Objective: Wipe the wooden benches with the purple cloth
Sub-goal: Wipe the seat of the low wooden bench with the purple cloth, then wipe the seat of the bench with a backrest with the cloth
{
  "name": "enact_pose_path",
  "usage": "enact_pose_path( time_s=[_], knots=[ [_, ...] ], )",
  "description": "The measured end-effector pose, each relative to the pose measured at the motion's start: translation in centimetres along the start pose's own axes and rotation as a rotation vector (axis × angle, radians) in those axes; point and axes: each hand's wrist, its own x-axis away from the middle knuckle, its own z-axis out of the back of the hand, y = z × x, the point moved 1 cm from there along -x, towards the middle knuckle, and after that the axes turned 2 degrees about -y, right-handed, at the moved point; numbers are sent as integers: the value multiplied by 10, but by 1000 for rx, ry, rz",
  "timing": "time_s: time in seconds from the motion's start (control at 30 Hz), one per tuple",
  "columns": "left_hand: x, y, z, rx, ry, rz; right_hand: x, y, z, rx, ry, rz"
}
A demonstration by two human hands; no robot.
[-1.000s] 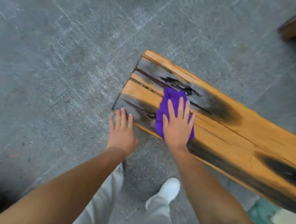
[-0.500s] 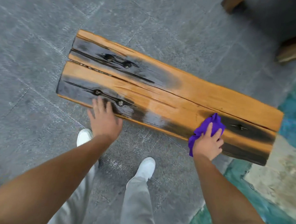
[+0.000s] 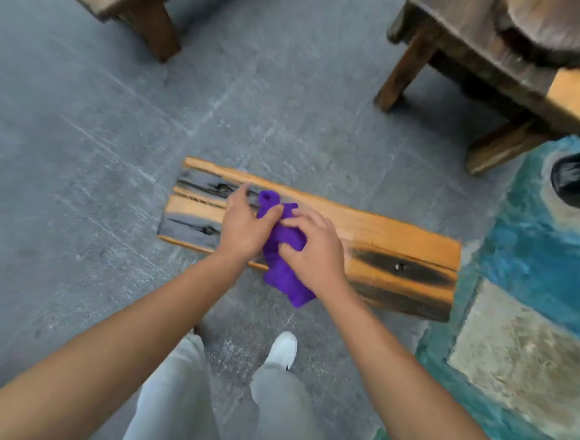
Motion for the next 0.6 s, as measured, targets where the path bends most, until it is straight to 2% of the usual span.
enact_pose_path(
  time_s=[0.03,0.07,0.1,0.17,0.23,0.27,0.33,0.37,0.5,0.53,0.57,0.6],
  knots=[
    [7,22,30,-99,15,-81,-3,-34,9,3,-19,65],
    [7,24,36,-150,-15,-105,-2,-39,7,-4,-34,78],
    [13,39,69,-169,-36,-119,-8,-76,10,-16,-32,140],
    [14,52,107,-148,-140,-45,-18,-113,11,-32,-47,177],
    [17,76,178,-31,-172,-16,-40,-185,11,-48,-31,267],
    [16,76,184,91,-220,21,-45,-192,11,-66,-31,274],
    [10,86,243,306,-279,16,-65,-253,0,-84,-17,340],
    [11,84,244,385,-286,17,-65,-256,-2,-104,-20,353],
    [-6,84,317,556,-281,32,-80,-319,-36,-191,79,279],
    [-16,89,351,573,-275,24,-94,-344,-50,-227,96,230],
    [-17,93,348,608,-260,16,-93,-335,-47,-297,85,144],
    [-29,98,384,658,-221,5,-108,-365,-59,-429,77,72]
  ],
)
